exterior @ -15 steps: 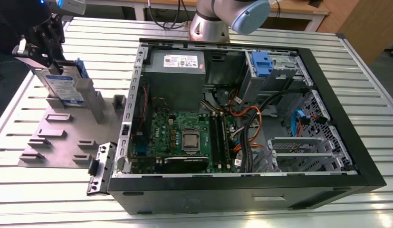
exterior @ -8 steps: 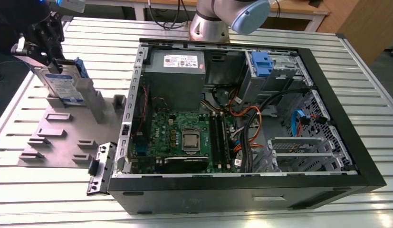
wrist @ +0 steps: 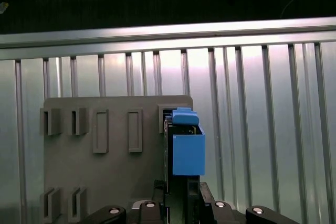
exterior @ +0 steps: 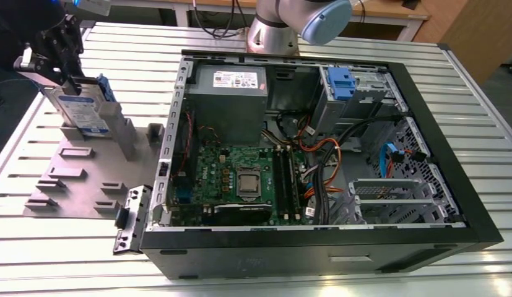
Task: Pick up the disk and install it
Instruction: 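Pick up the disk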
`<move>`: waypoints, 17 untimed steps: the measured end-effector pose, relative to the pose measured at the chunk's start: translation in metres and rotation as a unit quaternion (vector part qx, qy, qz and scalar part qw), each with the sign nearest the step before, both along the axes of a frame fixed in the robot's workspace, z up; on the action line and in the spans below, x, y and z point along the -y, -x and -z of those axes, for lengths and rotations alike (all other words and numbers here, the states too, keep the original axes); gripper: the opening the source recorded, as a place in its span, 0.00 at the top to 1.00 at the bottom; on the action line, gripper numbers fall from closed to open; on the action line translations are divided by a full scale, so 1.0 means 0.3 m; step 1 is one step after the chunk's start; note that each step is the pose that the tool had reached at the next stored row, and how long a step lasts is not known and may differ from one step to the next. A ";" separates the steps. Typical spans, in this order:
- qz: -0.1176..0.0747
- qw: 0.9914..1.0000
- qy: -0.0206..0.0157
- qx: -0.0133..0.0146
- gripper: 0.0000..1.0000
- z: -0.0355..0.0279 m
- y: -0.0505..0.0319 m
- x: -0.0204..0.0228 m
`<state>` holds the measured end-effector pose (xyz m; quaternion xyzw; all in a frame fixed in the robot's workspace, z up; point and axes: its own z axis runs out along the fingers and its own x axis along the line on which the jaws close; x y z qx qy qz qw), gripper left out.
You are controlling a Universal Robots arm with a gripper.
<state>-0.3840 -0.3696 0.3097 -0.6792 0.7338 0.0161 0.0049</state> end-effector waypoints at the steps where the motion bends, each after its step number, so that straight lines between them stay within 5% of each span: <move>1: 0.000 1.000 0.000 0.000 0.65 0.000 0.000 0.000; 7: 0.000 1.000 0.000 0.000 0.65 -0.013 0.000 0.000; 17: 0.000 1.000 0.000 0.000 0.65 -0.089 0.000 0.000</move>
